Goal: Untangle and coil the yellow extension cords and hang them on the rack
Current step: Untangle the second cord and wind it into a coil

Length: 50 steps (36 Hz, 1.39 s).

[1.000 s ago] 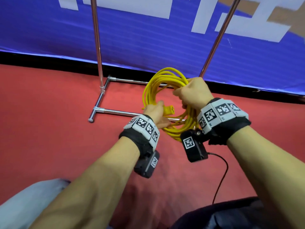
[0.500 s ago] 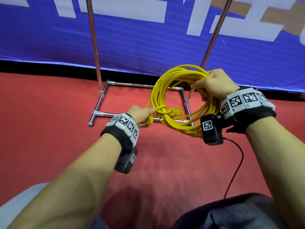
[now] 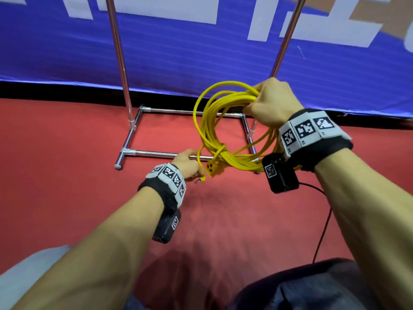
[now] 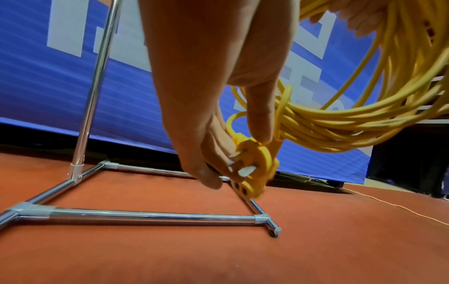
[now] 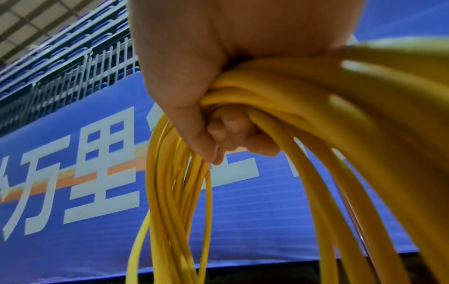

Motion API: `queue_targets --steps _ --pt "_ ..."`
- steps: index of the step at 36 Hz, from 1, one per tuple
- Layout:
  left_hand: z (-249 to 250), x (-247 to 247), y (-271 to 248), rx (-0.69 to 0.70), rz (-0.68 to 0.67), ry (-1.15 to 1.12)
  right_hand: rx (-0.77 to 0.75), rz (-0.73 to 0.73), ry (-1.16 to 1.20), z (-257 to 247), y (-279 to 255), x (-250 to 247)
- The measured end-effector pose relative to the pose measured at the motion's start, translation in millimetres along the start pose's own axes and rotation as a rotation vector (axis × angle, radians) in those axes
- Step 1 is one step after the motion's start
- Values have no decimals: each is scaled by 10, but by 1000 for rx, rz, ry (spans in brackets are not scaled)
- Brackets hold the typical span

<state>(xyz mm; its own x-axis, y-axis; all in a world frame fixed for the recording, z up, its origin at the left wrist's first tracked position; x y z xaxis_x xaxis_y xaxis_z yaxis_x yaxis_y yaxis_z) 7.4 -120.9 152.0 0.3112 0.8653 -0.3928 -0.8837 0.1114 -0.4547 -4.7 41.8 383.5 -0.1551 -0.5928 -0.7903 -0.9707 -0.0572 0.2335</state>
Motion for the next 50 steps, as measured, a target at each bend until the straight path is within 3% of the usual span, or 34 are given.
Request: queue_targets --steps 8,12,17,25,29,33,38,41,45,50 --pt "220 87 -28 131 -92 -59 19 -113 108 -5 -25 73" --pt "447 -40 -81 238 -70 -176 -1 -218 98 -58 -83 171" --pt "674 -288 -157 346 -44 -290 -24 -227 65 -94 -61 166" --pt "1353 -532 -517 684 217 158 -147 -226 7 -355 -81 115" --pt "1401 -636 -566 644 356 164 -162 -139 62 -366 -33 -15" --pt "1432 -711 -538 601 374 -11 -62 -163 129 -94 38 -63" --pt "1354 -790 -457 555 290 -373 100 -269 508 295 -54 10" --pt "1372 -779 -455 550 237 -425 187 -375 612 452 -133 198" --pt "1344 -983 -440 515 246 -546 287 -523 961 576 -289 352" --pt "1379 -1157 -428 490 179 -670 295 -545 1256 597 -303 470"
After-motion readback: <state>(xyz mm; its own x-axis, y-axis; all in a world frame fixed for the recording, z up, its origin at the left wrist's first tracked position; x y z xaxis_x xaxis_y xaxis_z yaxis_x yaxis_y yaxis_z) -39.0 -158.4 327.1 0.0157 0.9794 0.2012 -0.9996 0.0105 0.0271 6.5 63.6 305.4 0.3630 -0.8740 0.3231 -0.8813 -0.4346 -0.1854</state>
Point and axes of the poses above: each hand's wrist, its own y-axis towards the middle knuckle, its own x-axis out of the palm, z = x × y, the point moved 10 cm from there along y, towards the middle knuckle, and after that the axes turned 14 degrees about y, right-handed, at the moved point
